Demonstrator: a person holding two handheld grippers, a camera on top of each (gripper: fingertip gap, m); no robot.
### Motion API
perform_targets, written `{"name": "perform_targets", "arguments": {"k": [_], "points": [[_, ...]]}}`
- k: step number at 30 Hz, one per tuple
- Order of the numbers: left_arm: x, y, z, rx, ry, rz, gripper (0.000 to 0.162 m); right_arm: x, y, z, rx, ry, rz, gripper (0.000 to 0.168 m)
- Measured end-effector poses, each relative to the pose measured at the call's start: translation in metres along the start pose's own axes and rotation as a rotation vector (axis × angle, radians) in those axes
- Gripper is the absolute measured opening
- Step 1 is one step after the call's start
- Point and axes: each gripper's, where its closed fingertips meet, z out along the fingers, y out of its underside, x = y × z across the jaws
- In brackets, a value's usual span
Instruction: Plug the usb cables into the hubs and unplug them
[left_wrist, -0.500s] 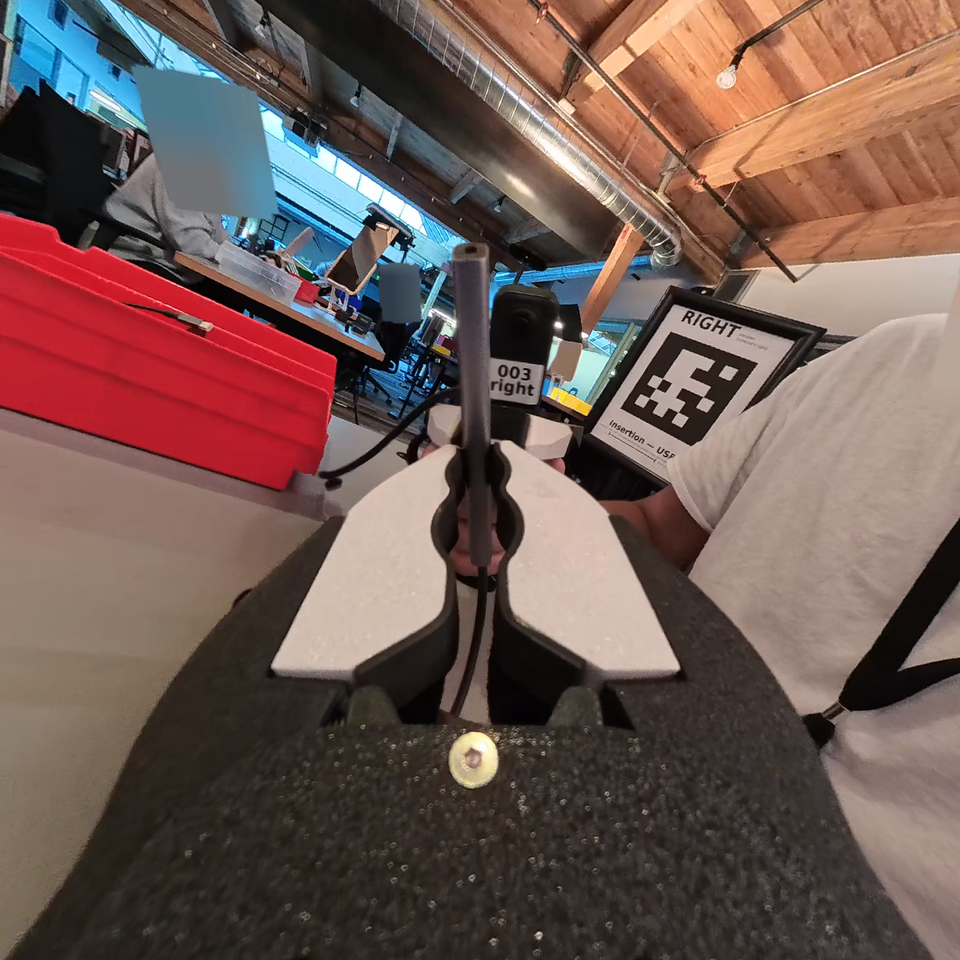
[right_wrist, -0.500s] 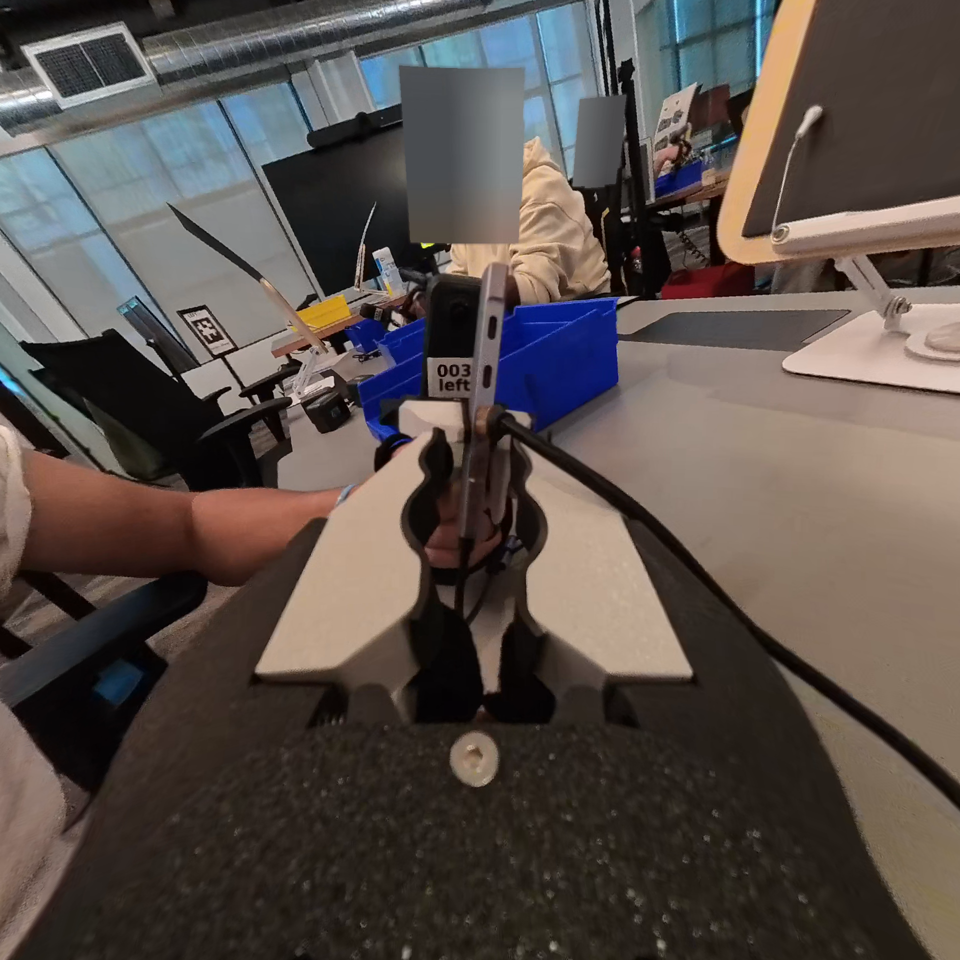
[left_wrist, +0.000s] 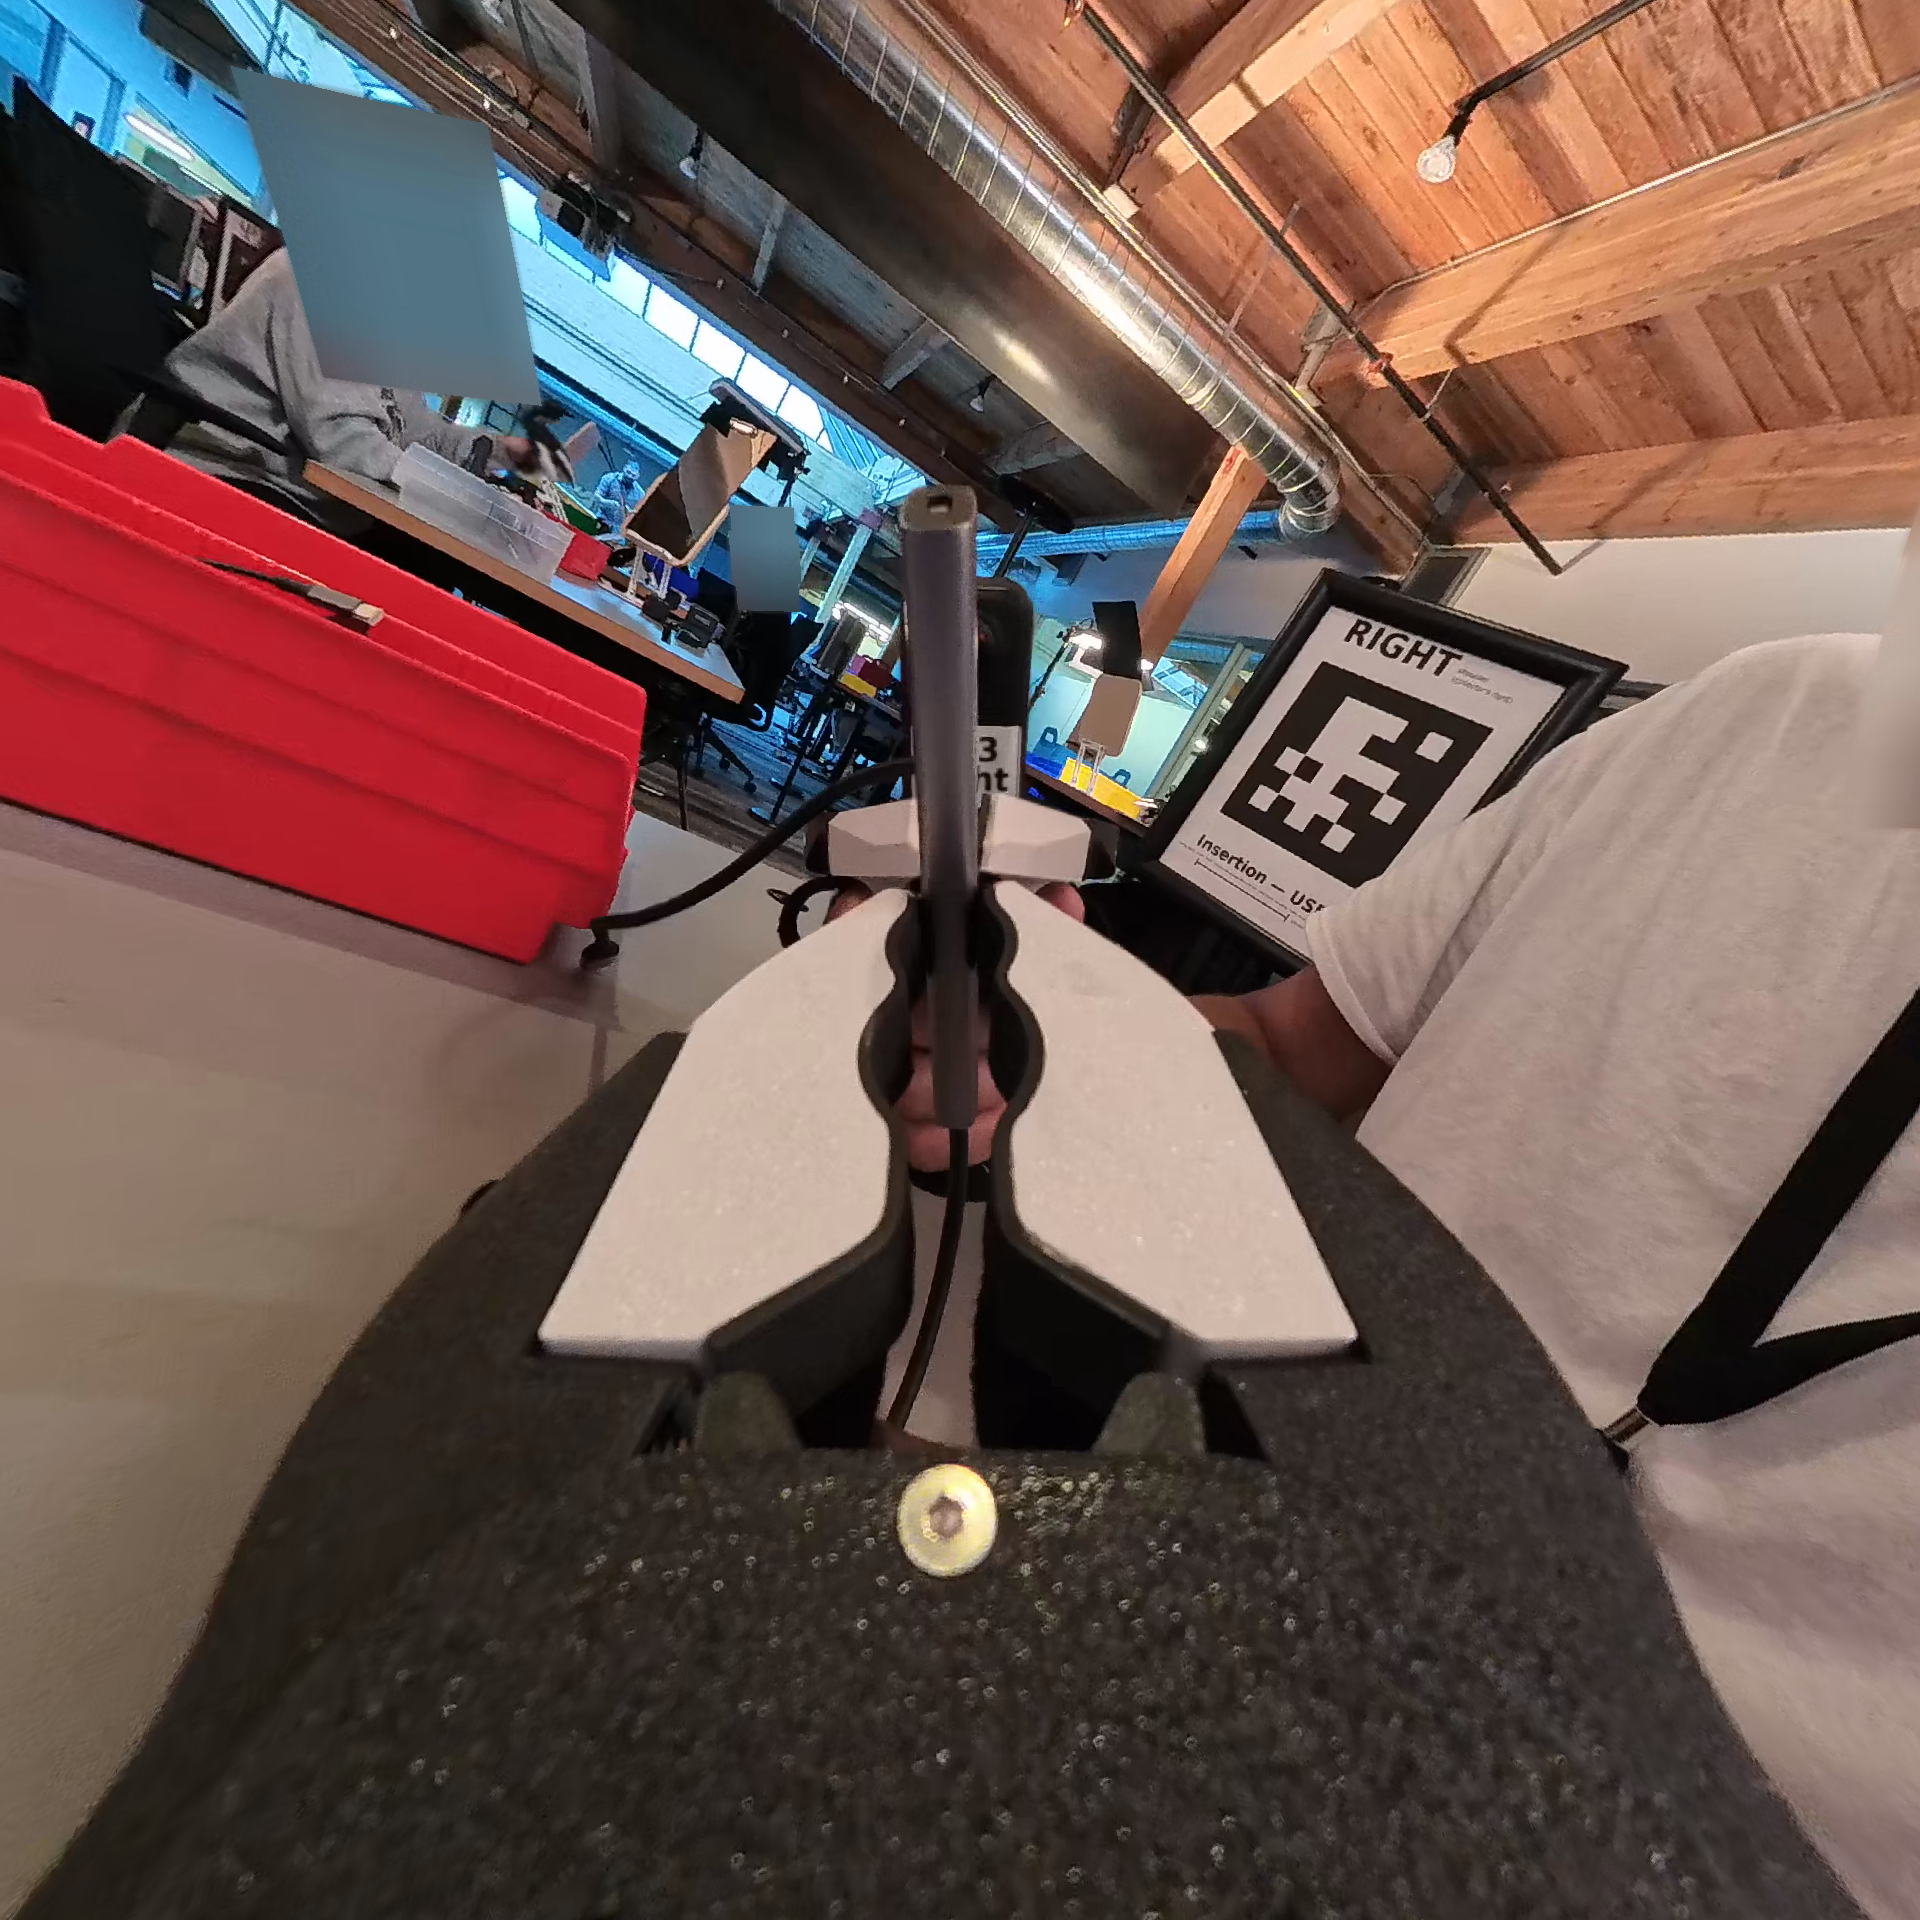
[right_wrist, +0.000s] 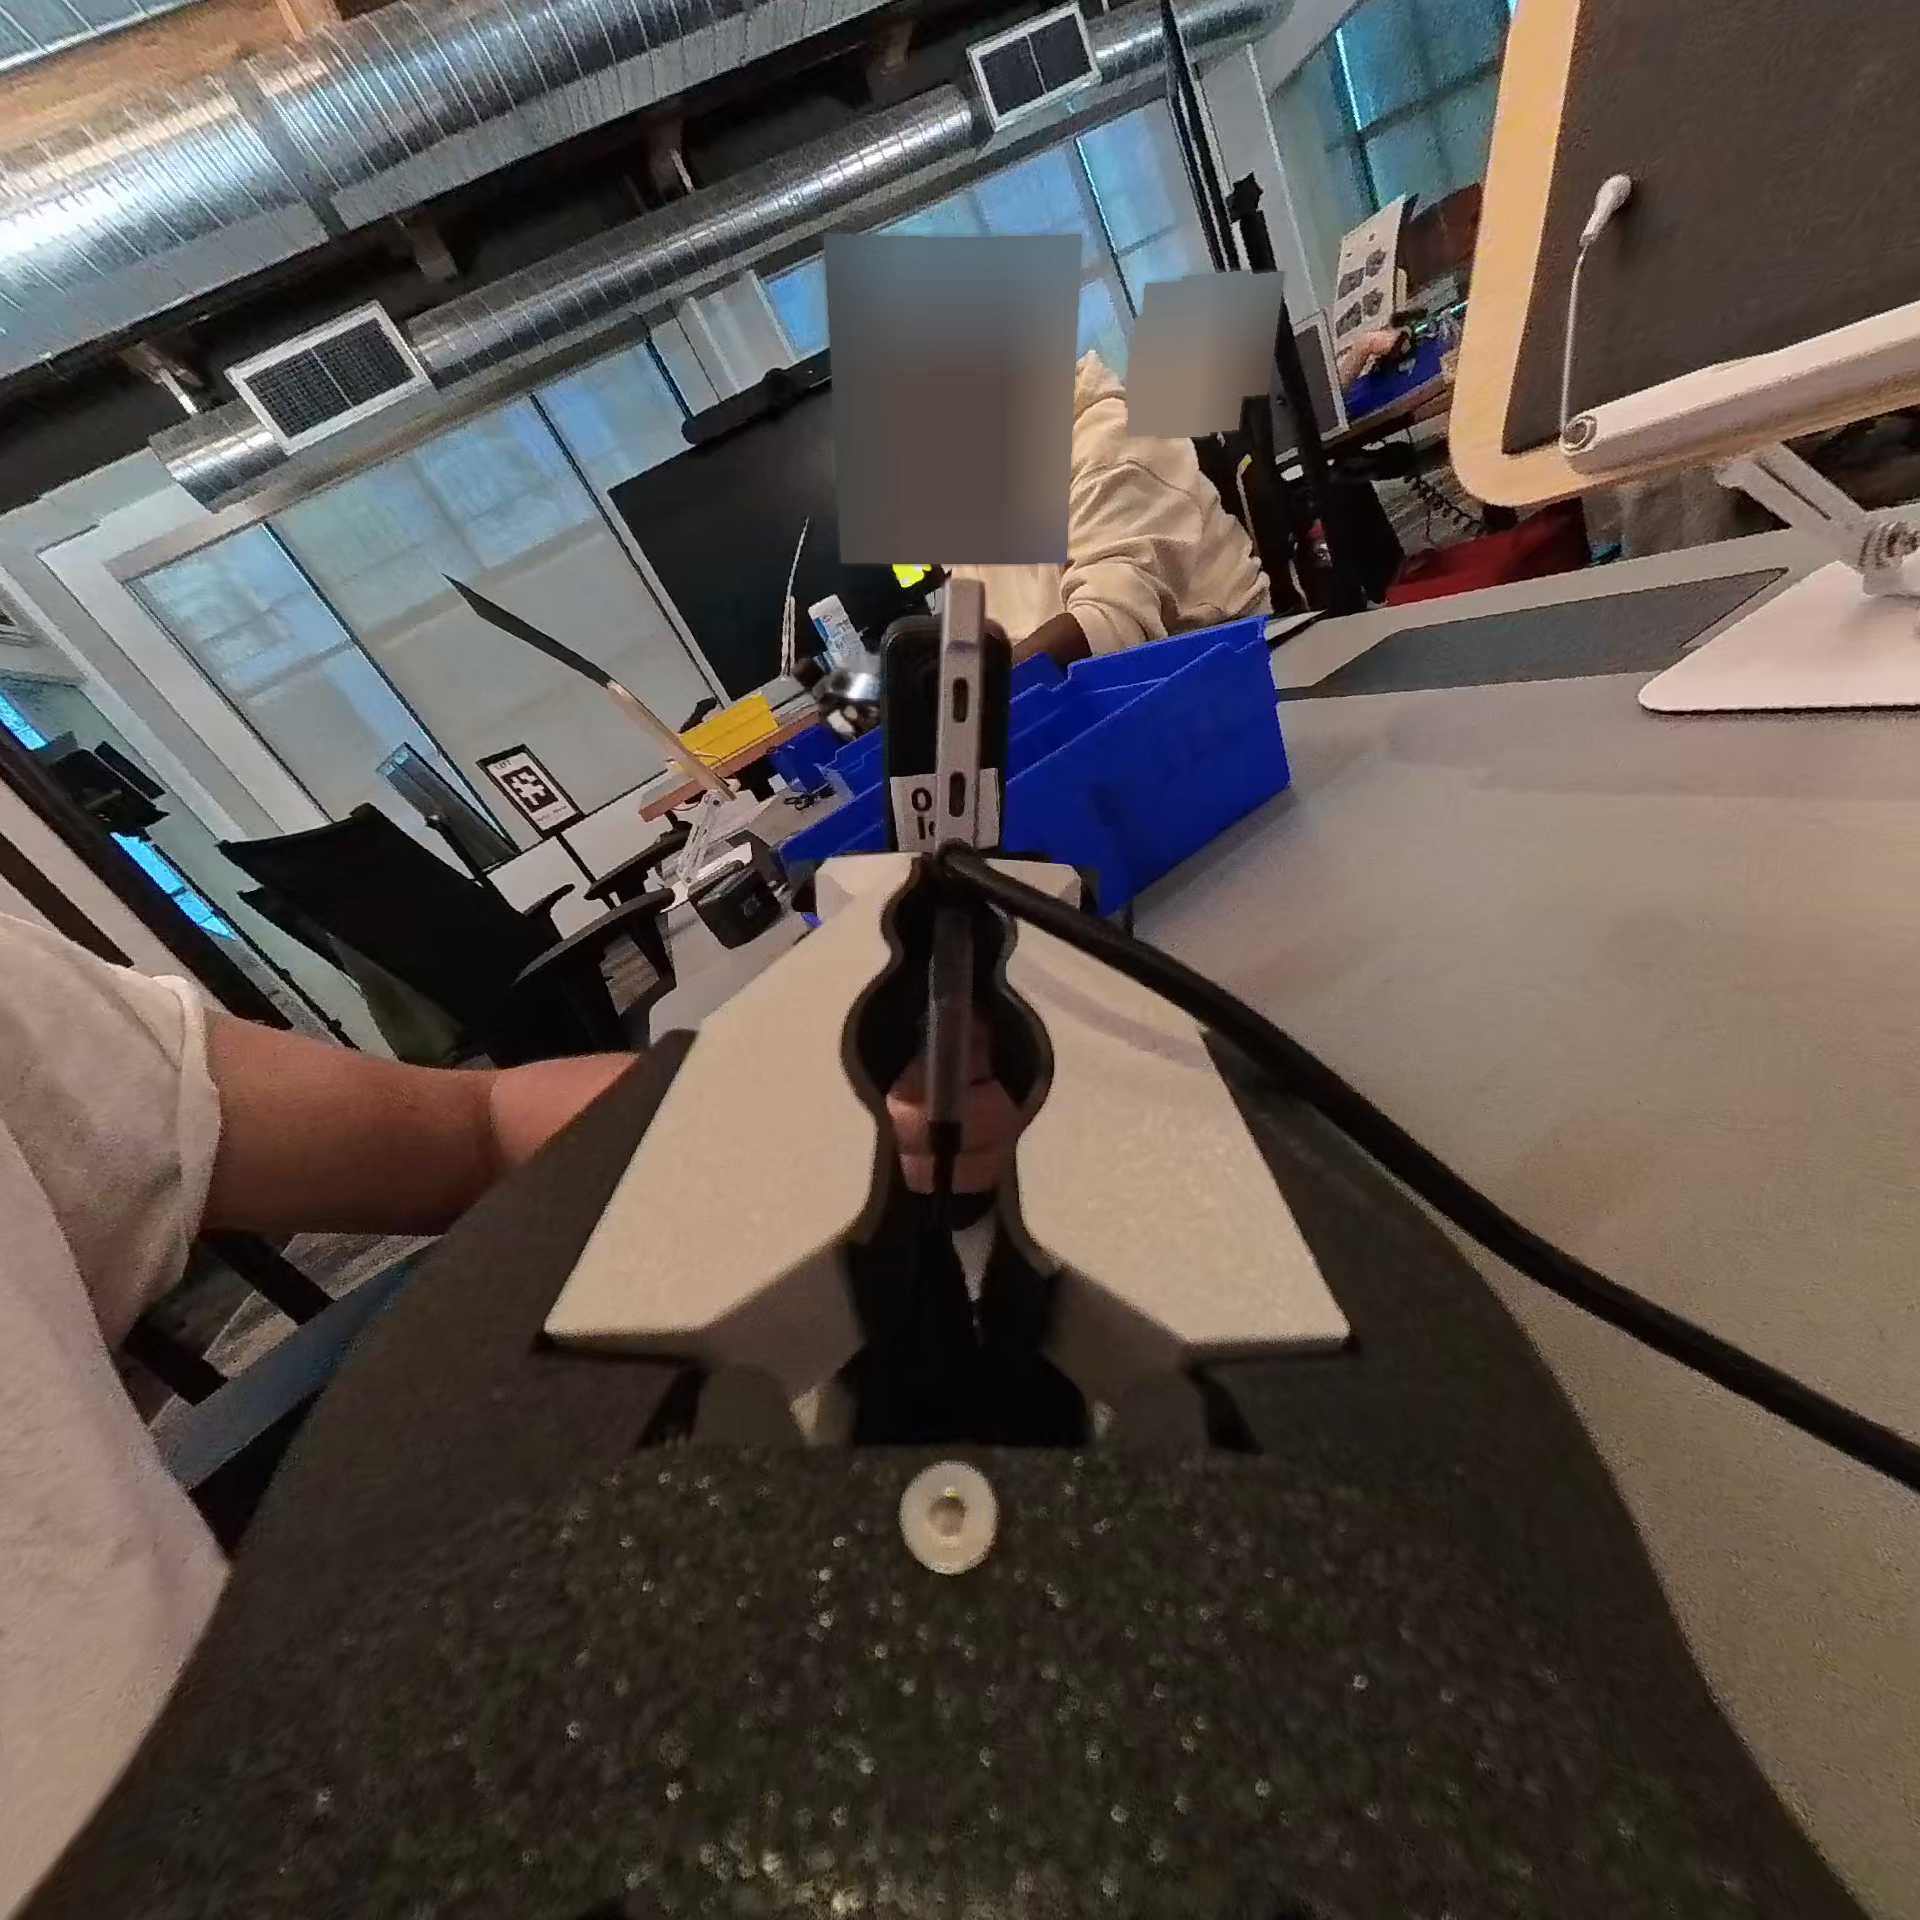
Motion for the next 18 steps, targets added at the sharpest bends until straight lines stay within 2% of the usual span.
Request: {"name": "perform_targets", "arguments": {"k": [13, 14, 16, 17, 18], "points": [[0.005, -0.013, 0.002, 0.087, -0.013, 0.027, 0.009, -0.006, -0.012, 0.002, 0.105, 0.010, 0.014, 0.002], [0.004, -0.018, -0.002, 0.127, -0.014, 0.017, 0.009, 0.000, -0.030, -0.011, 0.237, 0.034, 0.039, 0.003], [-0.009, -0.055, -0.045, 0.357, -0.026, -0.083, 0.009, 0.031, -0.077, -0.068, 0.459, 0.090, 0.157, 0.002], [-0.020, -0.069, -0.069, 0.440, -0.067, -0.093, 0.009, 0.028, -0.079, -0.078, 0.415, 0.127, 0.043, 0.002], [-0.025, -0.072, -0.074, 0.434, -0.116, -0.055, 0.008, 0.011, -0.068, -0.065, 0.303, 0.113, -0.052, 0.003]]}}
